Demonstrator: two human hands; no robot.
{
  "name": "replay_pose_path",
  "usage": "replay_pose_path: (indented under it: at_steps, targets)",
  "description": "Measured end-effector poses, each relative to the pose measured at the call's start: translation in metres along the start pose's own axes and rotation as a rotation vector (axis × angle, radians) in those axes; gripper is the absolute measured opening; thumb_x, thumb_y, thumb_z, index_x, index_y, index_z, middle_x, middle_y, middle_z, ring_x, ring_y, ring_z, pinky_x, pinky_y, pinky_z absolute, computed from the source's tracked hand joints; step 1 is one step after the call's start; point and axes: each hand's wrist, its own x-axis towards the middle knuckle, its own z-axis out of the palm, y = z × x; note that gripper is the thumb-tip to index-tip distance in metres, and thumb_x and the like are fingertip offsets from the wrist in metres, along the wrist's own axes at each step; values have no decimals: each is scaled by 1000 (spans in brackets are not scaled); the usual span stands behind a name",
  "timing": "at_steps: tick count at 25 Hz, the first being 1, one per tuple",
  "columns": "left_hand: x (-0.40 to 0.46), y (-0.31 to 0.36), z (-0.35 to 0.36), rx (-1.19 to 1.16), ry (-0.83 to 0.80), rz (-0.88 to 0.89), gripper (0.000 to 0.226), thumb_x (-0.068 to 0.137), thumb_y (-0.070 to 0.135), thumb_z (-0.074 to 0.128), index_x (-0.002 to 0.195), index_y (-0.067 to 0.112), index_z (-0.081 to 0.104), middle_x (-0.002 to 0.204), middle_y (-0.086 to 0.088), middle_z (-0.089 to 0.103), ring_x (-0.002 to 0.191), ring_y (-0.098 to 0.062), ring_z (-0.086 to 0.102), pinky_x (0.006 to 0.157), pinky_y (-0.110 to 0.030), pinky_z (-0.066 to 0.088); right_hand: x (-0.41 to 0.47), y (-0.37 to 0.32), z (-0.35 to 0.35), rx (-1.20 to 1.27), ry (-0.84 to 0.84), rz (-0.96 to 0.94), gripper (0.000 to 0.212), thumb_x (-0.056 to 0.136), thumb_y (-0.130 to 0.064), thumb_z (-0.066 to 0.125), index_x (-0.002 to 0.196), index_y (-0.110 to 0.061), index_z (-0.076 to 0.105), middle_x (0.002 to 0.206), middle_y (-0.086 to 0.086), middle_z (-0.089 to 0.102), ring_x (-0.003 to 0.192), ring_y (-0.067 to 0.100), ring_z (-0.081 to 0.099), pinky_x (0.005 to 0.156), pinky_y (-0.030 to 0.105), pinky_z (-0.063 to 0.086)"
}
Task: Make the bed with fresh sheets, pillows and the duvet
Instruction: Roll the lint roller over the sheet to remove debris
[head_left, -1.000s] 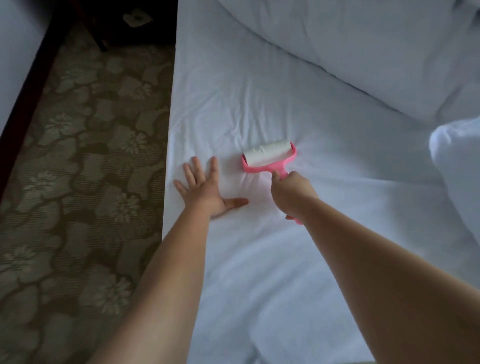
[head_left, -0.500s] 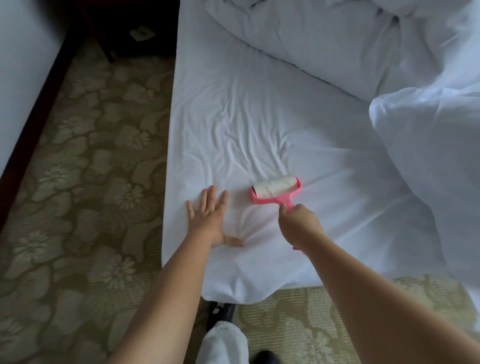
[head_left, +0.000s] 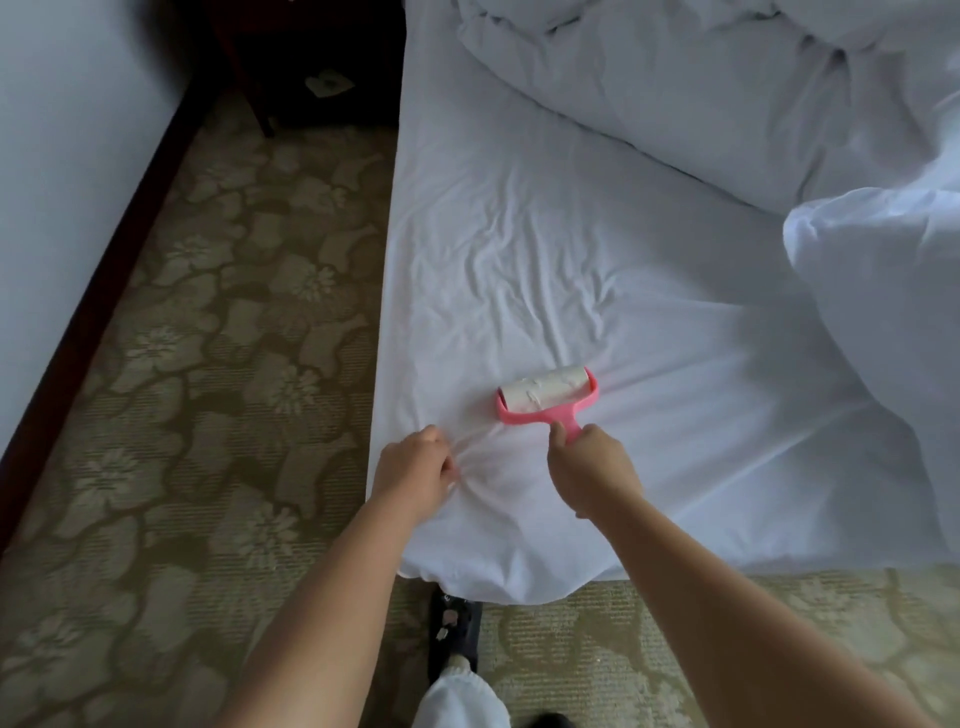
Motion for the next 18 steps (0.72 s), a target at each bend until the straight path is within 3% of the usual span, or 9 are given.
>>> replay_pose_path:
  at_steps: [4,7,10,12,16,18]
  targets:
    - [13,-5,-8,-233,-89,-102,23,85,36,68,91,14,62,103,1,52,95,-21,57,84,-35,49,11,-13,-2,4,-28,46,44,98,-46,27,103,-8,49,94,8,56,83,33,64,80,41,54]
    - [33,-12,-20,-79,48,-230,68,65,62,74,115,23,51,122,-2,41,114,-23,41,89,-36,44,29,-31,-7,-5,-32,40,40,98,-45,26,97,-9,44,78,2,48,63,25,59,69,35,53]
    - [57,-20,-28,-136,-123,-363,121,54,72,74,147,33,7,154,-5,2,138,-32,11,105,-52,32,55,-46,-1,-12,-13,37,45,98,-48,25,101,-9,46,89,7,53,79,31,62,72,36,52]
    - [82,-27,-27,-293,-162,-425,133,57,69,73,149,31,-15,158,2,-19,145,-32,-5,111,-58,23,80,-60,5,-25,-8,37,47,97,-50,24,102,-9,46,95,10,56,83,29,60,72,34,48]
    - [134,-44,-29,-534,27,-552,135,58,66,75,152,19,-10,160,-4,-12,147,-27,7,114,-42,23,131,-99,6,-34,15,13,53,96,-52,26,112,-6,49,109,16,61,94,34,63,74,36,46]
    - [155,-53,-33,-648,14,-608,137,57,61,80,152,22,-10,159,-6,-4,145,-27,15,113,-39,25,156,-120,3,-44,24,-2,56,97,-51,26,118,-5,50,113,16,60,99,36,63,76,37,47]
